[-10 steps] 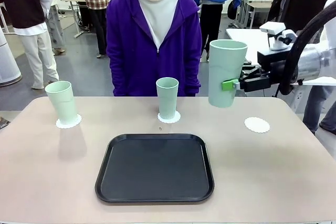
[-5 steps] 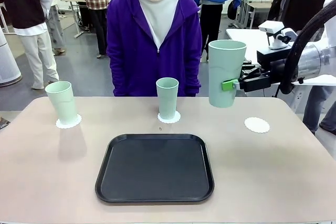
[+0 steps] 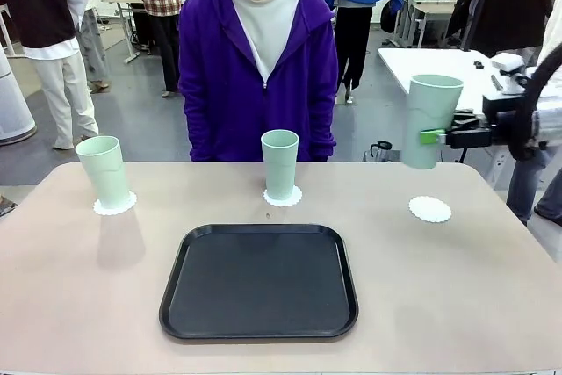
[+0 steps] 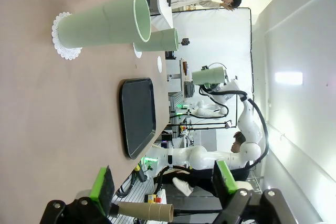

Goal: Place coasters on the table and set cups on them.
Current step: Take one Reusable plastic cup from the Flat Tray and place it on a coaster set by the human.

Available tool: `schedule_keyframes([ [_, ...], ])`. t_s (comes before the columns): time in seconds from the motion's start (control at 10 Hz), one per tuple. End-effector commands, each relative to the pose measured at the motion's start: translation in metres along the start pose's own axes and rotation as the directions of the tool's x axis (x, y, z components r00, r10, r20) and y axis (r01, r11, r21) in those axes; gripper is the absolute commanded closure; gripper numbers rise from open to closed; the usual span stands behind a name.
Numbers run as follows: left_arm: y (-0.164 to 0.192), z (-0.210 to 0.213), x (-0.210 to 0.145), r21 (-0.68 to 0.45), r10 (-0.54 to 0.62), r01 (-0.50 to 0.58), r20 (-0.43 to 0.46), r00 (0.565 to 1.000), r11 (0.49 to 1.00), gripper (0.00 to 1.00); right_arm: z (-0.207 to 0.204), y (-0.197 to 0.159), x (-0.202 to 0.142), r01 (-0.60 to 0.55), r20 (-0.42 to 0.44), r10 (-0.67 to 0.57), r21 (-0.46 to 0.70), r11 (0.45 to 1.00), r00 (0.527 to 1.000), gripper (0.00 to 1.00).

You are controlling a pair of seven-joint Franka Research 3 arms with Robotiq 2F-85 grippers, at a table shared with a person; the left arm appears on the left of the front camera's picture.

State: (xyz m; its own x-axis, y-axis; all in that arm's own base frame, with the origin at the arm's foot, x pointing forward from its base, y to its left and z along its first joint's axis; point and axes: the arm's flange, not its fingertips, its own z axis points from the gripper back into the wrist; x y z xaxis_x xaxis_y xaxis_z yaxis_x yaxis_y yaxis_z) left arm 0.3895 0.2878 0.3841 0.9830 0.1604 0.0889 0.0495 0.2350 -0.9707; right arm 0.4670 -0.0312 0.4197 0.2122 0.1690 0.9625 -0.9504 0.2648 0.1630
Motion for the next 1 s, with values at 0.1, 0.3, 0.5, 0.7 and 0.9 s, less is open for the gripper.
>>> schedule_keyframes([
  [0.1, -0.002, 0.001, -0.002, -0.003, -0.003, 0.003, 0.003, 1.000, 1.000, 0.00, 0.024, -0.048, -0.015, -0.043, 0.062, 0.049, -0.106, 0.993, 0.997, 0.16],
  [0.3, -0.002, 0.001, -0.002, -0.003, -0.003, 0.003, 0.003, 1.000, 1.000, 0.00, 0.043, -0.064, -0.024, -0.035, 0.068, 0.046, -0.163, 0.986, 0.997, 0.16],
  [0.5, -0.002, 0.001, -0.002, -0.003, -0.003, 0.003, 0.003, 1.000, 1.000, 0.00, 0.043, -0.069, -0.028, -0.031, 0.061, 0.042, -0.169, 0.985, 0.997, 0.16],
  [0.7, -0.002, 0.001, -0.002, -0.003, -0.003, 0.003, 0.003, 1.000, 1.000, 0.00, 0.048, -0.064, -0.029, -0.016, 0.046, 0.024, -0.151, 0.988, 0.999, 0.16],
  [0.9, -0.002, 0.001, -0.002, -0.003, -0.003, 0.003, 0.003, 1.000, 1.000, 0.00, 0.048, -0.064, -0.029, -0.016, 0.046, 0.024, -0.151, 0.988, 0.999, 0.16],
])
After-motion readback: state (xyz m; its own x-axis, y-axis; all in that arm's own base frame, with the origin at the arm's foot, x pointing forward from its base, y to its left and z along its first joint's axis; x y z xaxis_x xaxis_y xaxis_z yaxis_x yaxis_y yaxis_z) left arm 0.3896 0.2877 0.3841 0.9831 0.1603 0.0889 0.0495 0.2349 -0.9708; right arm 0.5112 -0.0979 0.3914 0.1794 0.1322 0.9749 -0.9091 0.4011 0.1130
